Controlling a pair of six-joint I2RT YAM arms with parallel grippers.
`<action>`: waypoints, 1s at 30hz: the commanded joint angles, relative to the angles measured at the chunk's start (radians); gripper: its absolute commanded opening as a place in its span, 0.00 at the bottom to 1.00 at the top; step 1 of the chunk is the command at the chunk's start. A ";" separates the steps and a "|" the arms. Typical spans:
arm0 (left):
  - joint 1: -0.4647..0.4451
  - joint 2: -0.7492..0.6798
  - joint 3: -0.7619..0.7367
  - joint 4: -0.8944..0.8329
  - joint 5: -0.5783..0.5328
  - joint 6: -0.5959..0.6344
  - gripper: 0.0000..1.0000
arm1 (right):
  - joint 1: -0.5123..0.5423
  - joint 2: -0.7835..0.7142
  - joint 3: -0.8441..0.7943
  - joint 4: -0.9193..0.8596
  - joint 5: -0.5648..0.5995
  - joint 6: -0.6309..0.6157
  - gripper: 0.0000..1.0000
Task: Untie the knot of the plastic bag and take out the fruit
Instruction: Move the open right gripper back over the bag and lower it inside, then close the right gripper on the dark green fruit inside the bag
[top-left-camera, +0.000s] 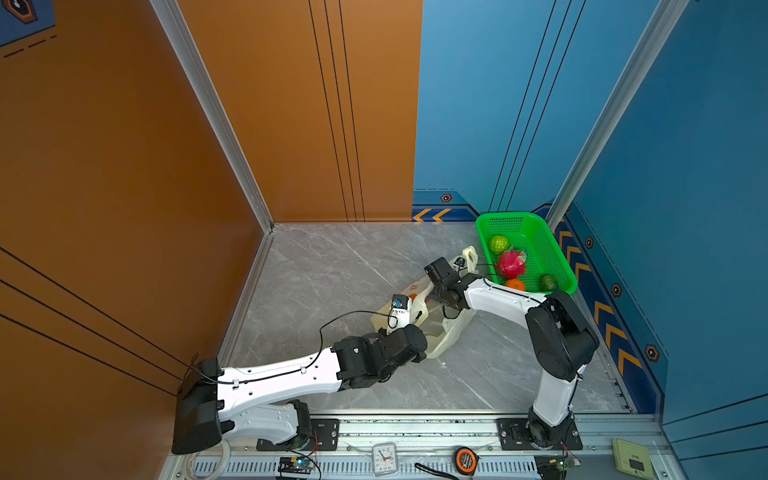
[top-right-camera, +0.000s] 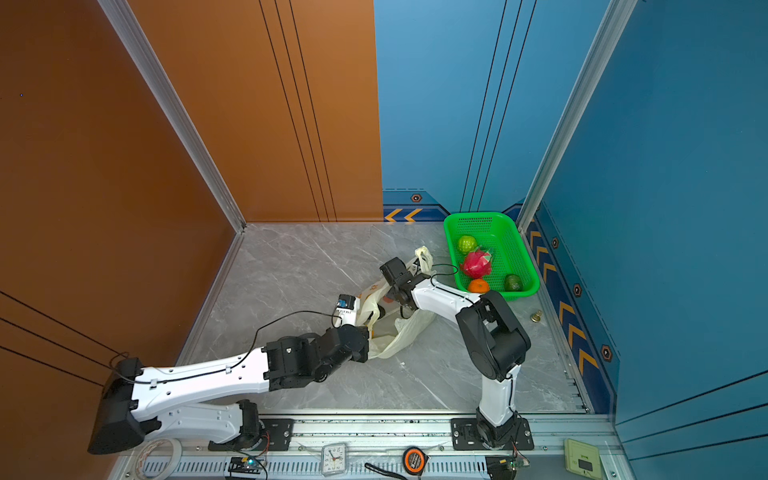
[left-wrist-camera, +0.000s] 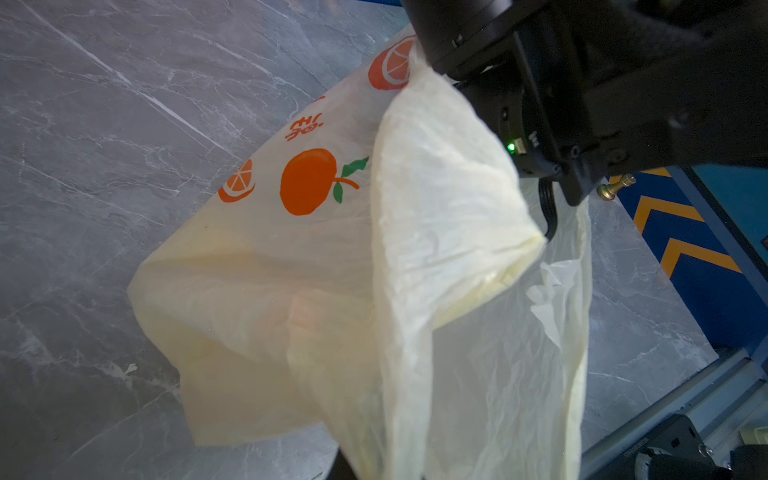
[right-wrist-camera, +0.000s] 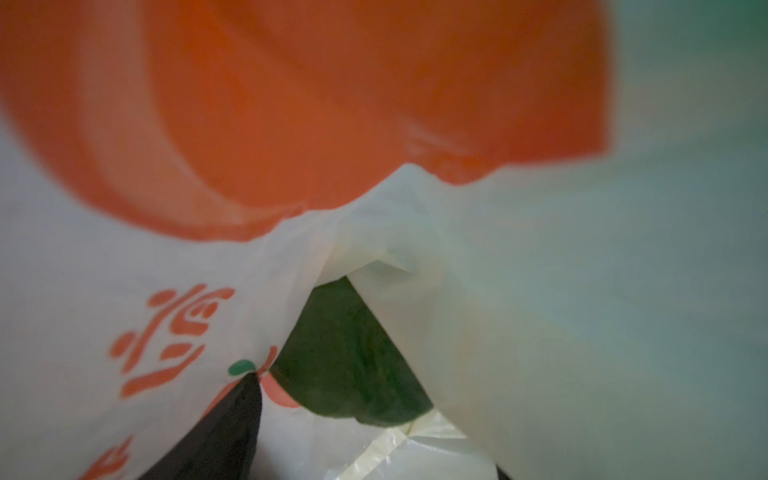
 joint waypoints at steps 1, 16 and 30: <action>-0.015 0.000 0.020 0.009 0.011 -0.013 0.00 | -0.007 0.041 0.026 0.017 0.063 0.014 0.82; -0.026 -0.020 0.008 -0.005 0.021 -0.013 0.00 | -0.020 0.091 0.074 0.046 0.076 -0.116 0.89; -0.032 -0.029 0.003 -0.031 0.006 -0.013 0.00 | -0.033 0.107 0.096 0.034 0.028 -0.150 0.54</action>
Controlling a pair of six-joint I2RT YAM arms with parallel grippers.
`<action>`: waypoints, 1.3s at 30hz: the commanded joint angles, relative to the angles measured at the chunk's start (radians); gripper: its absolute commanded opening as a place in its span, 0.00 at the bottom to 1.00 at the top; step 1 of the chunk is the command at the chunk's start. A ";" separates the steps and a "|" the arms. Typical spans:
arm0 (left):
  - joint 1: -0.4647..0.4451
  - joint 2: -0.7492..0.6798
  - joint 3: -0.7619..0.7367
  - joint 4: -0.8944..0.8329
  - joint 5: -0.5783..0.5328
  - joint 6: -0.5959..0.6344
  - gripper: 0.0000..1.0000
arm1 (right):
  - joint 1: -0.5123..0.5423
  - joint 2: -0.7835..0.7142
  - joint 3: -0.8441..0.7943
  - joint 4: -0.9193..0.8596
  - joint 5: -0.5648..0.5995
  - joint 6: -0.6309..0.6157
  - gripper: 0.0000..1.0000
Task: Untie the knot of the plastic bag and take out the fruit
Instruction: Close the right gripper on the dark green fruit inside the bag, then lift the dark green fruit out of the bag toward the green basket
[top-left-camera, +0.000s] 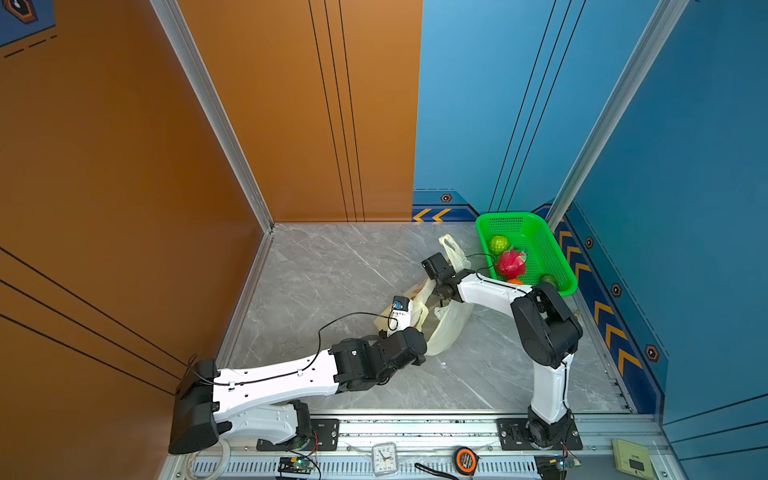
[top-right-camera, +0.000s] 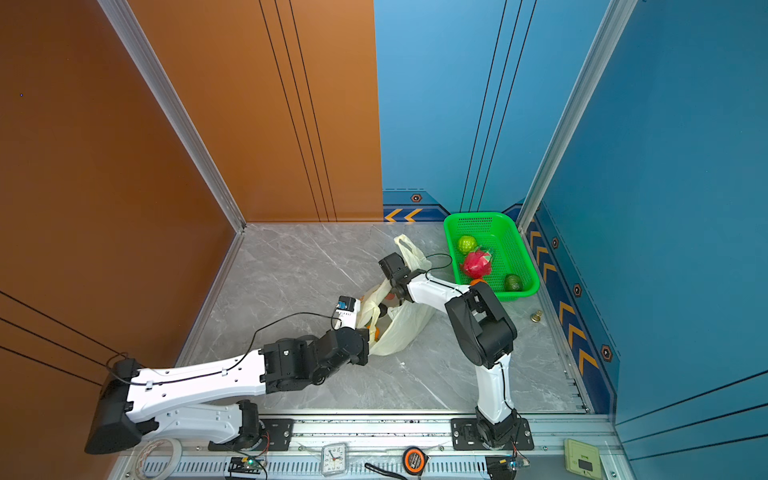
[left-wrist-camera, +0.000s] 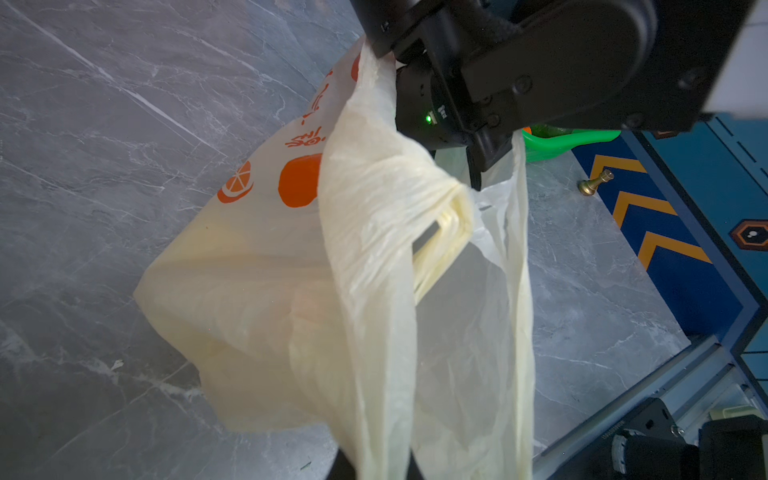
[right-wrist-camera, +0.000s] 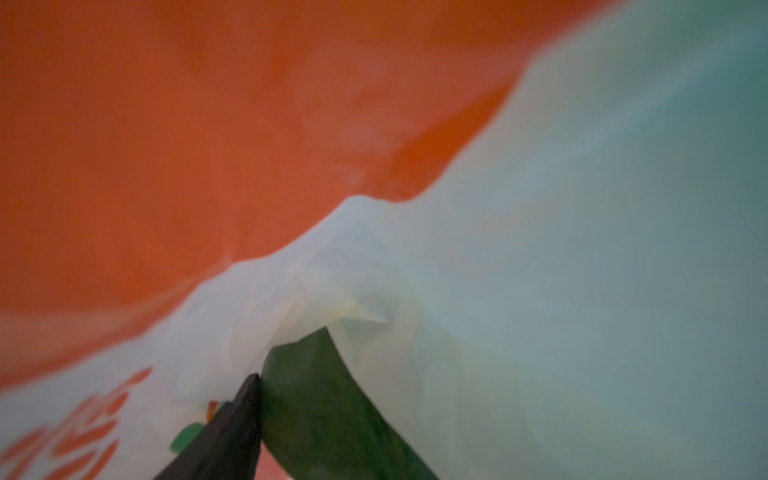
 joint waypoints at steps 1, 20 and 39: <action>-0.010 -0.005 0.004 -0.027 -0.001 -0.003 0.00 | 0.001 -0.005 0.009 -0.024 -0.025 -0.021 0.53; 0.026 -0.021 -0.073 0.004 -0.031 0.003 0.00 | 0.147 -0.315 -0.209 -0.011 -0.218 0.038 0.50; 0.047 -0.060 -0.096 -0.016 -0.048 0.014 0.00 | 0.207 -0.567 -0.232 -0.247 -0.349 -0.031 0.50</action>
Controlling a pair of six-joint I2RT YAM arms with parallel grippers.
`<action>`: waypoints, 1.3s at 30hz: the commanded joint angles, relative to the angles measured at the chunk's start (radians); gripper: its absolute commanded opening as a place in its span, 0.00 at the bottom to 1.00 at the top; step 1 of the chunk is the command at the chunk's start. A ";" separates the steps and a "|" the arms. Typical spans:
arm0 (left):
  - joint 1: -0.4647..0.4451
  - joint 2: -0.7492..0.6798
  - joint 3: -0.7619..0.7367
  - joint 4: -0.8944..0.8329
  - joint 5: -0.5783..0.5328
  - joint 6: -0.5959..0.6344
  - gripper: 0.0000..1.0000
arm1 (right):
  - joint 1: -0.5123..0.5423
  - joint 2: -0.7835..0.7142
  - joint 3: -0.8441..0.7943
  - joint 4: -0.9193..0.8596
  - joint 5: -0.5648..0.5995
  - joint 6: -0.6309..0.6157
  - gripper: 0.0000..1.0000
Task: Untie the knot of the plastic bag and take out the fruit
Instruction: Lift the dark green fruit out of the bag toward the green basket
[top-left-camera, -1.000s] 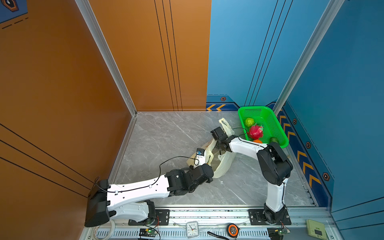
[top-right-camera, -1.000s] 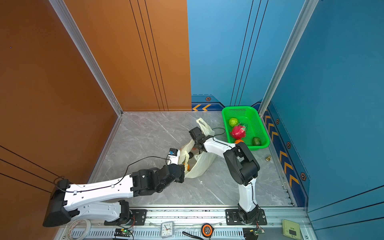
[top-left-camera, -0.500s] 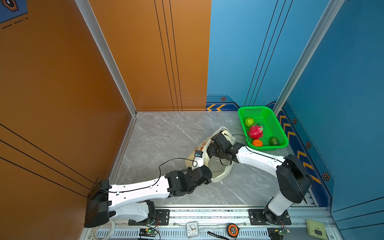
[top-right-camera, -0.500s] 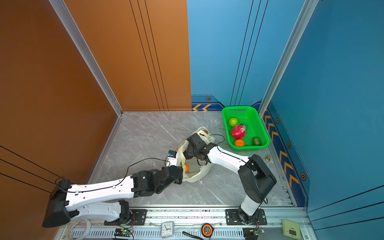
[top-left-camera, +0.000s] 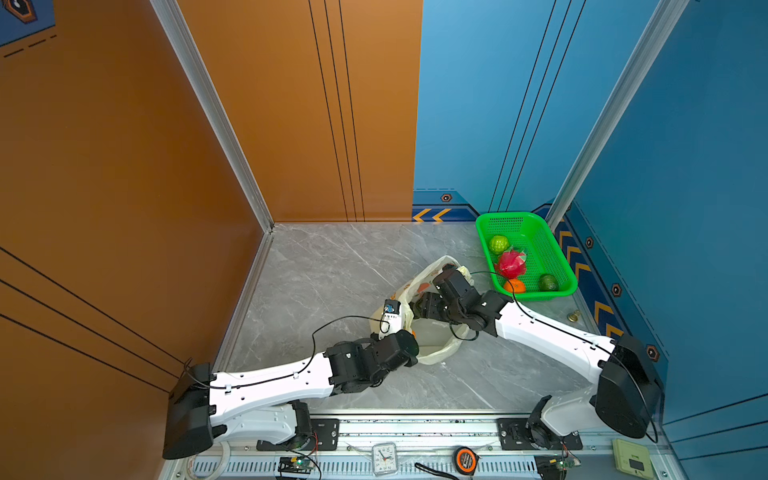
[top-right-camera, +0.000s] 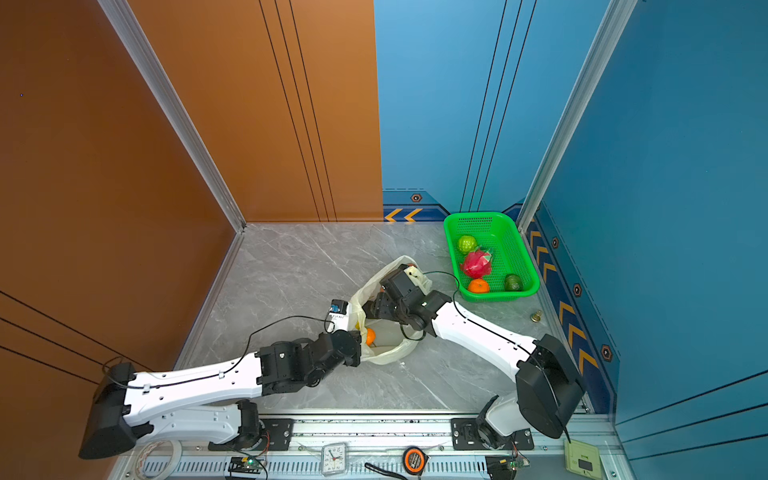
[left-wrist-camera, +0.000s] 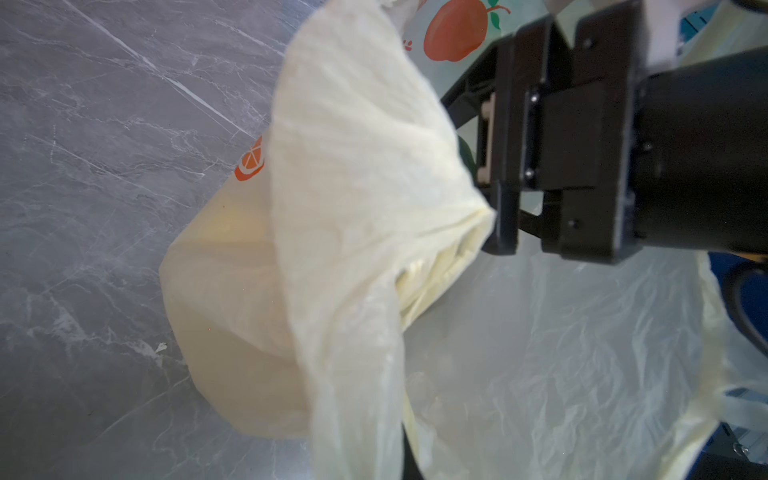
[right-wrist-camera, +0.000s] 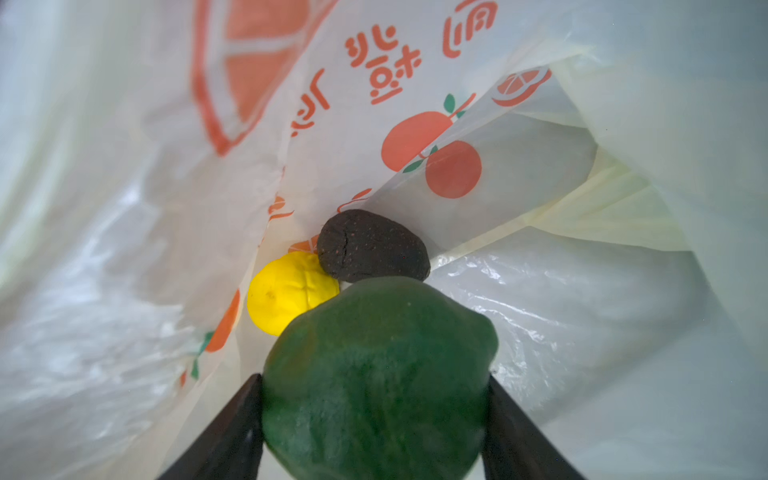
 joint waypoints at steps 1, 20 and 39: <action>0.015 -0.017 -0.008 -0.018 -0.029 0.015 0.00 | 0.016 -0.043 0.025 -0.114 -0.033 -0.039 0.50; 0.020 -0.024 0.006 -0.031 -0.022 0.033 0.00 | -0.008 -0.057 0.395 -0.261 -0.046 -0.059 0.51; 0.014 -0.007 0.030 -0.037 -0.031 0.036 0.00 | -0.639 0.017 0.559 -0.296 -0.205 -0.159 0.51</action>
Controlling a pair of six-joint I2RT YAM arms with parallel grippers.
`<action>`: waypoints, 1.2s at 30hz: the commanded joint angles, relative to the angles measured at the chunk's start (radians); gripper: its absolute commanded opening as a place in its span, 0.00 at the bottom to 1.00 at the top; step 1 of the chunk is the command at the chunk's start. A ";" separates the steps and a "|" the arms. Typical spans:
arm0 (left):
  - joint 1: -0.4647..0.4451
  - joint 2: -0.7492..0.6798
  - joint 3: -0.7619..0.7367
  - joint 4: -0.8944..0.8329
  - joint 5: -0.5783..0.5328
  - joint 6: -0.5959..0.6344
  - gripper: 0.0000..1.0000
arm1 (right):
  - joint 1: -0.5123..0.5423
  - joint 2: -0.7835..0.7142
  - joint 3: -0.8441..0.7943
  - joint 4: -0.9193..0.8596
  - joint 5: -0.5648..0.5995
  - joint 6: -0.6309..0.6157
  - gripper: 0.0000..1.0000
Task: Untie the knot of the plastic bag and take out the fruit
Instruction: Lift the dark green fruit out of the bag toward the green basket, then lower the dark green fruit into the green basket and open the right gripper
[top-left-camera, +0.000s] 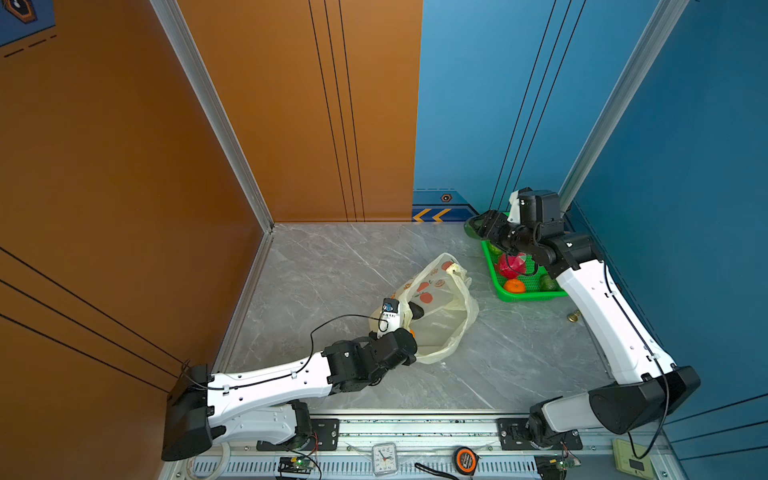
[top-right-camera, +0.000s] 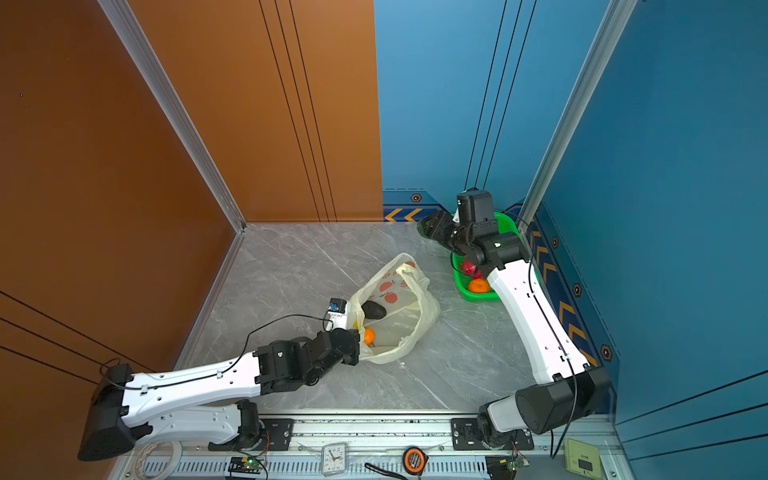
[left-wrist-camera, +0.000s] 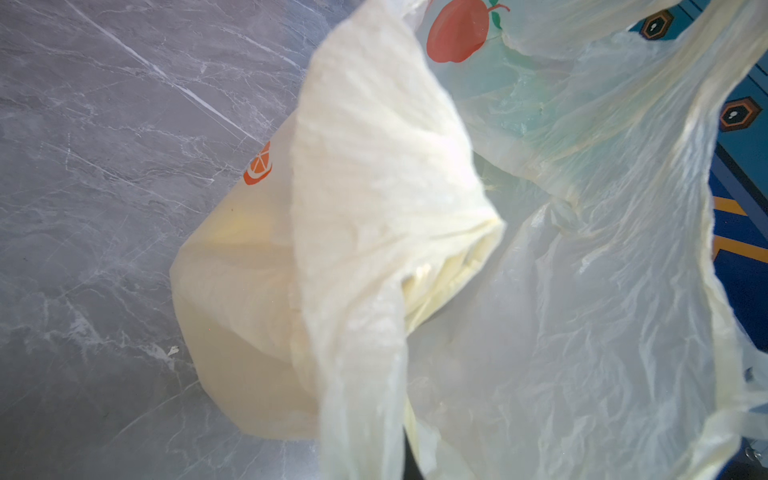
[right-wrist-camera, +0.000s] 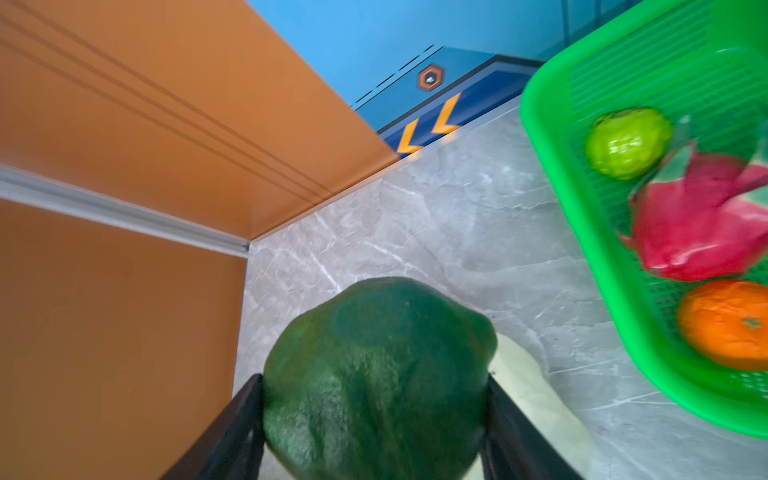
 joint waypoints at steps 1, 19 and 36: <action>0.001 0.002 0.029 -0.029 -0.031 0.018 0.00 | -0.118 0.019 -0.037 -0.032 -0.027 -0.054 0.51; 0.000 0.010 0.043 -0.044 -0.051 0.007 0.00 | -0.480 0.254 -0.248 0.050 0.103 -0.088 0.57; 0.000 0.024 0.061 -0.056 -0.060 0.010 0.00 | -0.450 0.267 -0.246 0.027 0.108 -0.126 0.87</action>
